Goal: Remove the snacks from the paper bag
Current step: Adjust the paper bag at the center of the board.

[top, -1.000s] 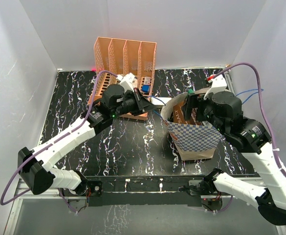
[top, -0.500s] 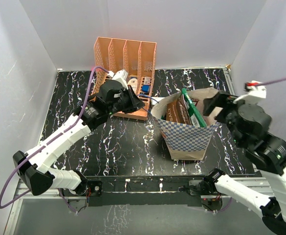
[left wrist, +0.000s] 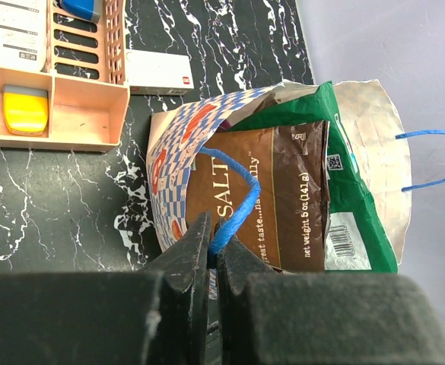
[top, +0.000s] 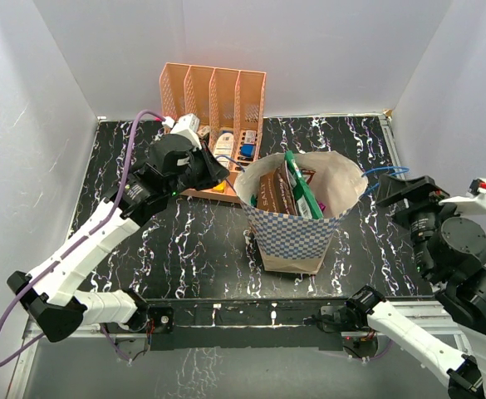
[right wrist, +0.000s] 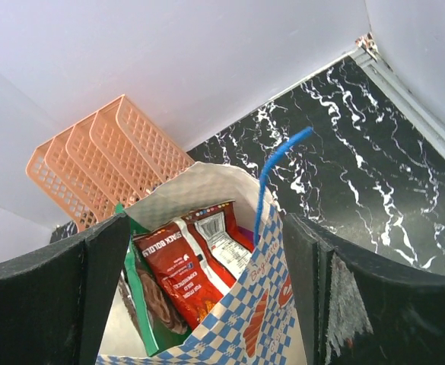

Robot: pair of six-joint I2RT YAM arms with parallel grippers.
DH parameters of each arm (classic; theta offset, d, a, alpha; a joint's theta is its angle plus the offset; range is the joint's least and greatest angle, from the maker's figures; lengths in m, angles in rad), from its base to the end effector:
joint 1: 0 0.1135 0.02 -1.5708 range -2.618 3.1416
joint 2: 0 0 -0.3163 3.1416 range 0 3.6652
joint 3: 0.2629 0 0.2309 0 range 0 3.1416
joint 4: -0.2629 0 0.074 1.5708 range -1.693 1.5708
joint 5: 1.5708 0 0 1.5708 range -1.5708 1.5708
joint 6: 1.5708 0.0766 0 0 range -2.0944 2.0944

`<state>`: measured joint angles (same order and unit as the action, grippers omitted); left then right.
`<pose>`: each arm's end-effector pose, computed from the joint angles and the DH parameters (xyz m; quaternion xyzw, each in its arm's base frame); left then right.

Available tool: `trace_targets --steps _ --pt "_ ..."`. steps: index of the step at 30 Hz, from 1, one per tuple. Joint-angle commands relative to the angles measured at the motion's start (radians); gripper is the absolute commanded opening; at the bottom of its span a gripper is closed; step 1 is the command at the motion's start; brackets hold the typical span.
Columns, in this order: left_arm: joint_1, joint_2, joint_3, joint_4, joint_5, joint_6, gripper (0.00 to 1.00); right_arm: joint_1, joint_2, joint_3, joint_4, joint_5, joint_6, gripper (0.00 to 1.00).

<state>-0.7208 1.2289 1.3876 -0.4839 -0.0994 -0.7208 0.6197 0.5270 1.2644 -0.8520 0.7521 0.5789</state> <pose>0.2056 -0.1705 0.4580 -0.0290 0.8112 -0.3542 0.4643 0.0307 -0.0424 0.4521 0.2302 0.6991 0.1228 0.6657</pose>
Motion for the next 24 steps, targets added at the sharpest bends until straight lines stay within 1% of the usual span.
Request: trace_targets --steps 1,6,9,14,17,20,21,24 --pt "0.014 -0.065 0.04 0.056 -0.033 0.003 0.0 0.001 -0.007 -0.085 0.063 0.107 0.127 0.84" --pt "0.014 -0.073 0.034 0.055 -0.019 -0.006 0.0 0.01 0.094 -0.127 0.067 0.208 0.178 0.85" --pt "0.014 -0.079 0.022 0.058 -0.009 -0.016 0.0 0.01 0.158 -0.136 0.092 0.225 0.203 0.84" --pt "0.014 -0.09 0.005 0.077 0.012 -0.033 0.0 0.011 0.216 -0.177 0.182 0.24 0.193 0.81" --pt "0.014 -0.093 0.004 0.082 0.023 -0.039 0.0 0.011 0.223 -0.195 0.221 0.256 0.192 0.73" --pt "0.014 -0.096 0.0 0.082 0.027 -0.04 0.0 0.01 0.22 -0.224 0.299 0.262 0.14 0.6" --pt "0.014 -0.098 -0.003 0.082 0.028 -0.04 0.0 0.011 0.224 -0.23 0.318 0.267 0.131 0.57" --pt "0.014 -0.1 -0.007 0.081 0.028 -0.042 0.0 0.009 0.238 -0.248 0.383 0.285 0.09 0.56"
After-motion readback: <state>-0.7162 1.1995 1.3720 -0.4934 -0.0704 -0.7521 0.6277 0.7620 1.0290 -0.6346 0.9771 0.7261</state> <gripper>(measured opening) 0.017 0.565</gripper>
